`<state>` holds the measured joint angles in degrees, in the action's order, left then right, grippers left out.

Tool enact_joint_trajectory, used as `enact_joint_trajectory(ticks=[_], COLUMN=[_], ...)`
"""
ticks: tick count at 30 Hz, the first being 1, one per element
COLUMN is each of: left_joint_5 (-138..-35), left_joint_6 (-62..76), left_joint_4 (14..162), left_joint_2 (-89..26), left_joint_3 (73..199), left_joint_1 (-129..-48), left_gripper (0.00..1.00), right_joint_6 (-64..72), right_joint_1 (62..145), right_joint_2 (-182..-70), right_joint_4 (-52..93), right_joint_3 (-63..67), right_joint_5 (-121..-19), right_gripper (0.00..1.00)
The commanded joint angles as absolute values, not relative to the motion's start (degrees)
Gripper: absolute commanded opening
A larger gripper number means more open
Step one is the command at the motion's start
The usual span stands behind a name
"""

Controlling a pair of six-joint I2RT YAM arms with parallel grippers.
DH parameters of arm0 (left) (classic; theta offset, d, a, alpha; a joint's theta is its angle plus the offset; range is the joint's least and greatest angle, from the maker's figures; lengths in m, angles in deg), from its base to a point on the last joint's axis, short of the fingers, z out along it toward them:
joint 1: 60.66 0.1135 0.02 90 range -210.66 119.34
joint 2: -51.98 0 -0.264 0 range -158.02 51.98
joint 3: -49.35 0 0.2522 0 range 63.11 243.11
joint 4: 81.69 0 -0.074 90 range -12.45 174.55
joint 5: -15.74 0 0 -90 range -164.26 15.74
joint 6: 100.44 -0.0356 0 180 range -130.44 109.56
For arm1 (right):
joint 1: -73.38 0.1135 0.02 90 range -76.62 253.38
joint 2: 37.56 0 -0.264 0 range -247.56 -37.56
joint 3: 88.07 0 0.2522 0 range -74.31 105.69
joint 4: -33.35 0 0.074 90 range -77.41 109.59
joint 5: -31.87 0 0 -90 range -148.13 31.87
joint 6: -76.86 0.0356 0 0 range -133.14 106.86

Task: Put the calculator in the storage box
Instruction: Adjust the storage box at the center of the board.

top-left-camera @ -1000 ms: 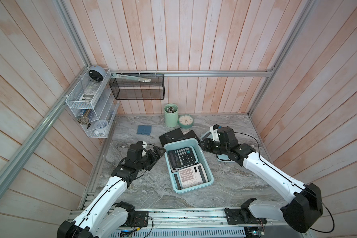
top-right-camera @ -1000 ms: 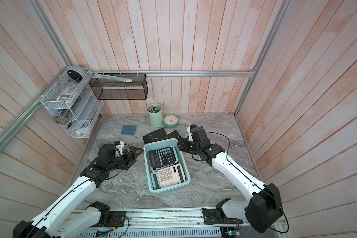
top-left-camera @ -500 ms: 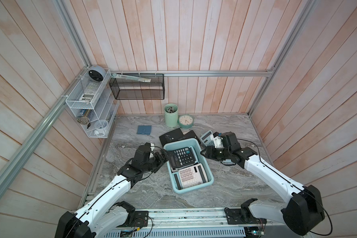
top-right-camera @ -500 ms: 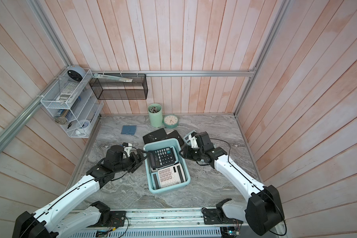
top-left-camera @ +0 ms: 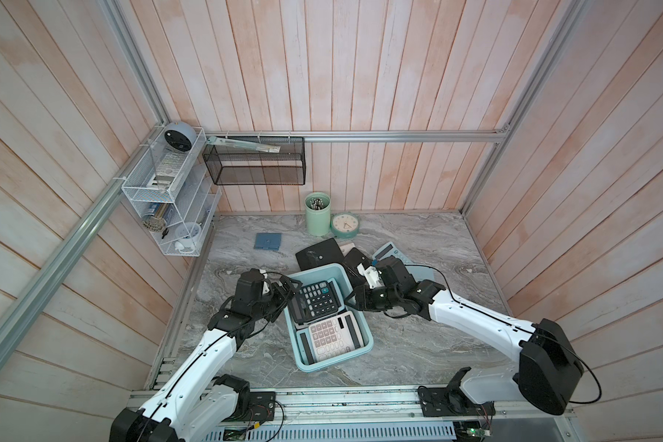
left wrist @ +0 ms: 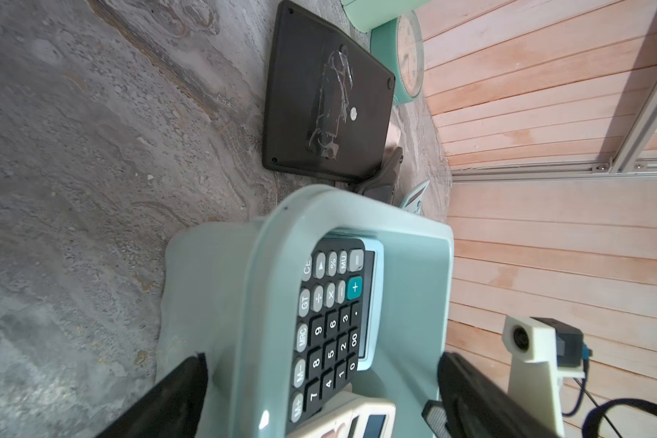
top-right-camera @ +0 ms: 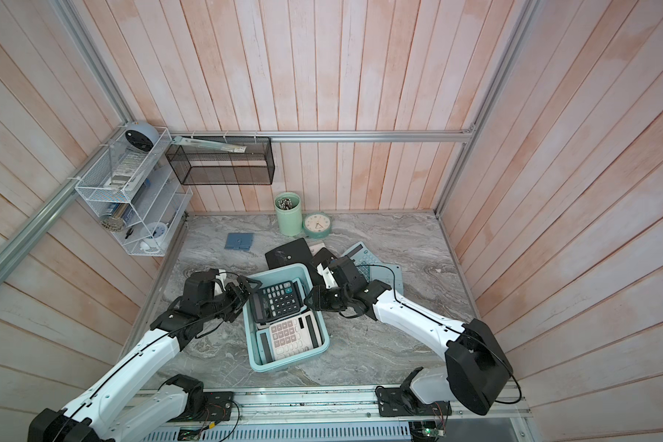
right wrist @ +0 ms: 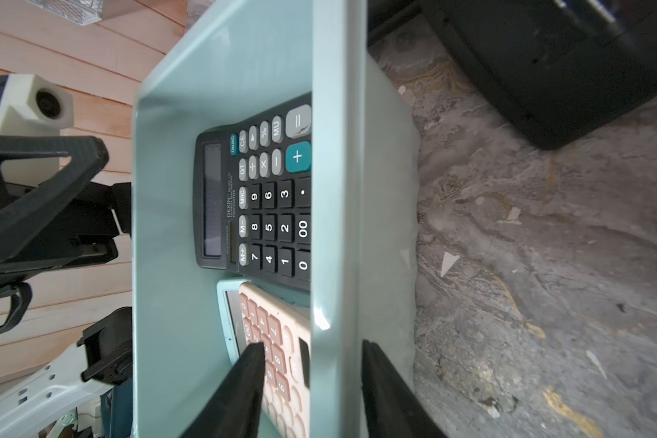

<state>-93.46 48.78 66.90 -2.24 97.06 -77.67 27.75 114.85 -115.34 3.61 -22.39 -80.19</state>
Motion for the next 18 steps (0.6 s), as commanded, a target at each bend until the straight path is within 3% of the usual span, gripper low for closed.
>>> enact_joint_trajectory(ticks=[1,9,18], left_joint_5=[-94.60,-97.04,-97.12], left_joint_6=[46.95,47.20,43.23], left_joint_4=[65.64,70.98,72.59], left_joint_2=[-1.75,-7.28,-17.98], left_joint_3=[97.45,99.73,109.15], left_joint_1=[-77.23,-77.22,-77.11], left_gripper=[1.00,1.00,1.00], right_joint_6=[27.91,30.03,30.15], right_joint_1=[111.26,93.88,84.76], right_joint_2=[-110.56,-98.42,-101.79], right_joint_4=[-0.09,3.04,7.25], right_joint_3=[-21.32,-32.36,-34.06], right_joint_5=[-75.60,-75.51,-80.33], right_gripper=[0.49,0.58,0.59])
